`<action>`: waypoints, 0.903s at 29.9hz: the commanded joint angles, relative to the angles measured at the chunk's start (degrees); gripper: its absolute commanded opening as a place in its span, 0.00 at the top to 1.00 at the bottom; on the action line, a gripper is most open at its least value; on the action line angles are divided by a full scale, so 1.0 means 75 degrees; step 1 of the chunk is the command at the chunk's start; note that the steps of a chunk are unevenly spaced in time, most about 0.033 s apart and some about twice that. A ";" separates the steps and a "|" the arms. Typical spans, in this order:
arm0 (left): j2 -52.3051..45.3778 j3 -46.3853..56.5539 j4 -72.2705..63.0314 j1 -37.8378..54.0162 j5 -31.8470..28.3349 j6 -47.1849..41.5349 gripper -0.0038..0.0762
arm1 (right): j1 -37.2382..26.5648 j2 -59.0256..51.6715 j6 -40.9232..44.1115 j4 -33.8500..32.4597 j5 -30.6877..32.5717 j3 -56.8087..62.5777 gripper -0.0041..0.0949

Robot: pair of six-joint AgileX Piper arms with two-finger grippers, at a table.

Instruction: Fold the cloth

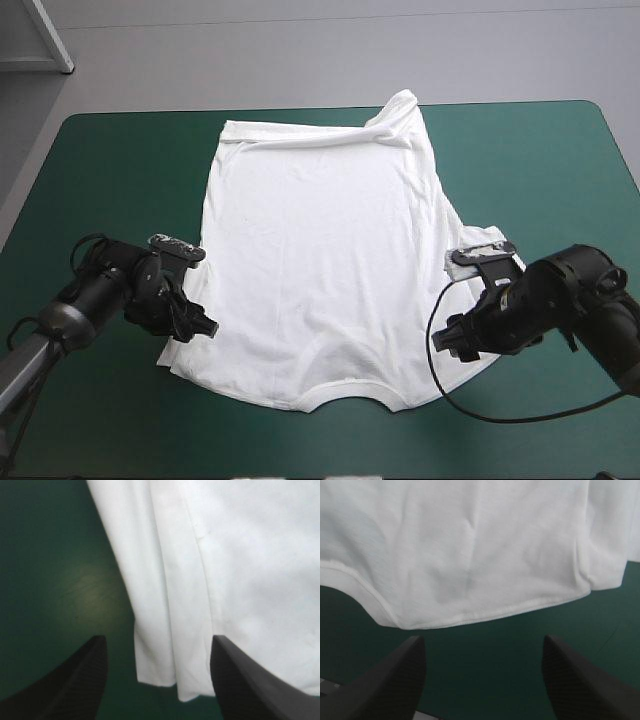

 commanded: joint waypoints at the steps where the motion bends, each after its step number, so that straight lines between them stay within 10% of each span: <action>1: 0.0271 -0.0171 -0.0099 -0.0032 -0.0442 0.0017 0.40 | -0.0019 -0.0448 0.0237 -0.0012 -0.0143 0.0172 0.34; 17: 0.1022 0.1165 -0.0588 -0.0032 -0.2469 -0.0404 0.41 | -0.0019 -0.0690 0.1724 -0.1469 -0.0367 0.0820 0.34; 27: 0.1060 0.1426 -0.1484 -0.0032 -0.2310 0.0275 0.96 | -0.0033 -0.0253 0.2486 -0.1983 -0.2060 0.1708 0.35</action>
